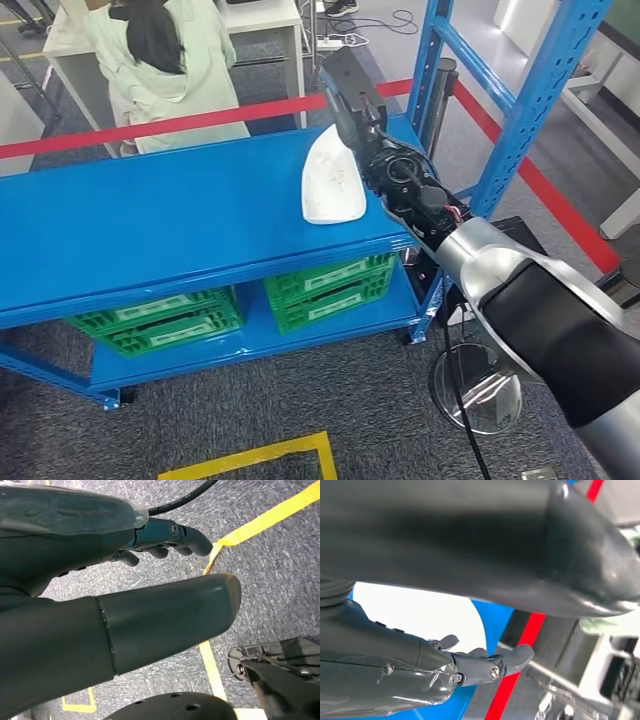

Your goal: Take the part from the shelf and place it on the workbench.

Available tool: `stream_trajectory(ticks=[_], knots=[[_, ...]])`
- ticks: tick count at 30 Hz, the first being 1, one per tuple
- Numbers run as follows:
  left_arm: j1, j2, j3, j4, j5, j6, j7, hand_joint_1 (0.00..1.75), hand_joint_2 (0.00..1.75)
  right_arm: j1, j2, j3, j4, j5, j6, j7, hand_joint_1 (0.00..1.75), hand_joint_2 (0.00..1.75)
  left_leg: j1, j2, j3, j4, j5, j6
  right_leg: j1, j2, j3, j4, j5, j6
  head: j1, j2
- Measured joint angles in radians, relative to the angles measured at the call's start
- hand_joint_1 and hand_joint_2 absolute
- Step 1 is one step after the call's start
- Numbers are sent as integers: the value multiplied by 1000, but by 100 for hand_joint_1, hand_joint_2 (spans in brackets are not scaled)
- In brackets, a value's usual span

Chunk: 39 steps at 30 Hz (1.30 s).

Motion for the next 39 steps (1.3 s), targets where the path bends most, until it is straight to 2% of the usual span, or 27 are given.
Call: stream_trajectory(ticks=[1, 2, 3, 4, 5, 6, 7, 8, 11, 12, 13, 16, 17, 18, 19, 20, 21, 23, 24, 26, 28, 31, 33, 39], knots=[[0, -1, 0, 0, 0, 0, 0, 0, 0, 3, 0, 0, 0, 0, 1, 0, 0, 0, 2, 0, -40, 47, -15, -3, 0, 1, 7, 0, -7, 0, -2, 0], [1, -1, 0, 0, 0, 0, 0, 0, 0, 6, 0, 1, 0, 0, 1, 1, 0, 0, 4, 1, -65, 61, -14, -5, 0, 2, 16, 0, -15, 1, -5, 0], [1, -2, 0, 0, 0, 0, 0, 0, 0, 8, 0, 1, 0, 0, 1, 1, 0, 0, 6, 1, -71, 35, 10, -6, 0, 2, 27, 0, -24, 2, -6, 0], [1, -1, 0, 0, 0, 0, 0, 0, 0, 8, 0, 1, -1, 1, 1, 1, 0, 0, 7, 1, -58, -25, 55, -5, 0, 3, 40, 0, -34, 4, -7, 0], [2, -1, 0, 0, 1, 0, 0, 0, 0, 7, 0, 0, -1, 2, 1, 2, 0, 0, 7, 2, -37, -103, 114, -1, 0, 3, 50, 0, -44, 7, -9, 0], [1, -1, 0, 0, 1, 0, 0, 0, 0, 6, 0, 1, -2, 2, 1, 3, 0, 0, 5, 2, -18, -170, 156, 3, 1, 3, 60, 0, -54, 11, -11, 0], [1, 0, 0, 0, 2, 1, 0, 0, 0, 4, 0, 1, -3, 2, 1, 4, 0, 0, 2, 3, -4, -216, 184, 9, 1, 4, 66, 0, -62, 16, -12, 0], [1, 0, 0, 0, 2, 1, 0, 0, 0, 4, 0, 1, -4, 2, 1, 5, 0, 0, 0, 3, 3, -240, 197, 16, 2, 5, 70, 2, -68, 22, -13, 0], [1, -1, 0, 0, 3, 2, 0, 0, 0, 3, 0, 0, -6, 2, 1, 6, 0, 0, -2, 3, 21, -248, 193, 35, 1, 4, 77, 18, -83, 38, -10, 0], [1, -2, 0, 0, 3, 4, -1, 0, 0, 1, 0, 0, -6, 2, 1, 6, 0, 0, -1, 4, 29, -250, 190, 39, 0, 3, 67, 45, -96, 42, -7, 0], [0, -2, 0, 0, 2, 6, -3, 0, 0, 0, 0, 0, -6, 3, 0, 5, 0, 0, 0, 4, 36, -251, 188, 43, -1, 1, 43, 94, -117, 46, -3, 0], [-3, -1, 0, 0, 0, 12, -9, 0, 0, 5, -1, 0, -6, 3, 0, 6, 0, 0, 0, 4, 49, -251, 174, 51, -4, -1, -75, 288, -190, 54, 6, 0], [-3, 0, 0, 0, -1, 12, -10, 0, 0, 9, -2, 0, -6, 3, 0, 6, 0, 0, 0, 2, 55, -250, 169, 51, -6, -1, -101, 313, -194, 54, 10, 0], [-2, 0, 0, 0, -1, 14, -10, 0, 0, 11, -3, 0, -6, 3, 0, 6, 0, 0, 0, 1, 62, -249, 162, 50, -8, -1, -109, 299, -174, 54, 14, 0], [-1, -1, 0, 0, -1, 15, -10, 0, 0, 12, -4, 0, -6, 3, 0, 7, 0, 0, 0, -1, 71, -248, 155, 47, -9, -1, -99, 249, -131, 52, 19, 0], [1, -2, 0, 0, -1, 17, -9, 0, 0, 10, -4, 0, -6, 3, 0, 7, 0, 0, 0, -2, 79, -247, 148, 45, -9, -2, -79, 177, -74, 50, 23, 0], [1, -3, 0, 0, 0, 19, -8, 0, 0, 8, -4, 0, -6, 3, 0, 6, 0, 0, -1, -2, 85, -244, 142, 41, -7, -2, -63, 106, -30, 47, 24, 0], [-3, -4, 0, 0, 0, 21, -7, 0, 0, 4, -5, 0, -7, 3, 0, 7, 0, 0, -3, -3, 88, -239, 134, 32, -2, -2, -43, 24, 8, 37, 25, 0], [-4, -4, 0, 0, -1, 22, -6, 0, 0, 4, -5, 0, -7, 4, 0, 8, 0, 0, -5, -4, 86, -236, 131, 28, -1, -2, -39, 14, 7, 32, 22, 0], [-5, -4, 0, 0, -1, 23, -6, 0, 0, 5, -5, 0, -9, 6, 1, 8, 0, 0, -5, -3, 87, -234, 127, 35, 0, 1, -32, 11, 16, 32, 15, 0], [-4, -3, 0, 0, -1, 24, -6, 0, 0, 4, -7, 0, -9, 11, 0, 8, 0, 0, -4, -1, 88, -236, 125, 46, 1, 4, -30, 11, 17, 37, 10, 0], [-6, -3, 0, 0, -2, 24, -6, 0, 0, 4, -8, 0, -9, 16, -1, 8, 0, 0, -4, 1, 92, -244, 125, 45, 2, 7, -30, 11, 15, 33, 4, 0], [-8, -3, 0, 0, -2, 24, -6, 0, 0, 5, -8, 0, -9, 16, 0, 8, 0, 0, -4, 1, 94, -249, 126, 44, 2, 7, -30, 11, 13, 30, 0, 0], [-8, -2, 0, 0, -1, 26, -6, 0, 0, 5, -8, 2, -9, 31, 11, 20, 0, 0, -4, 1, 97, -256, 128, 26, 2, 7, -31, 11, 13, 24, -3, 0]])
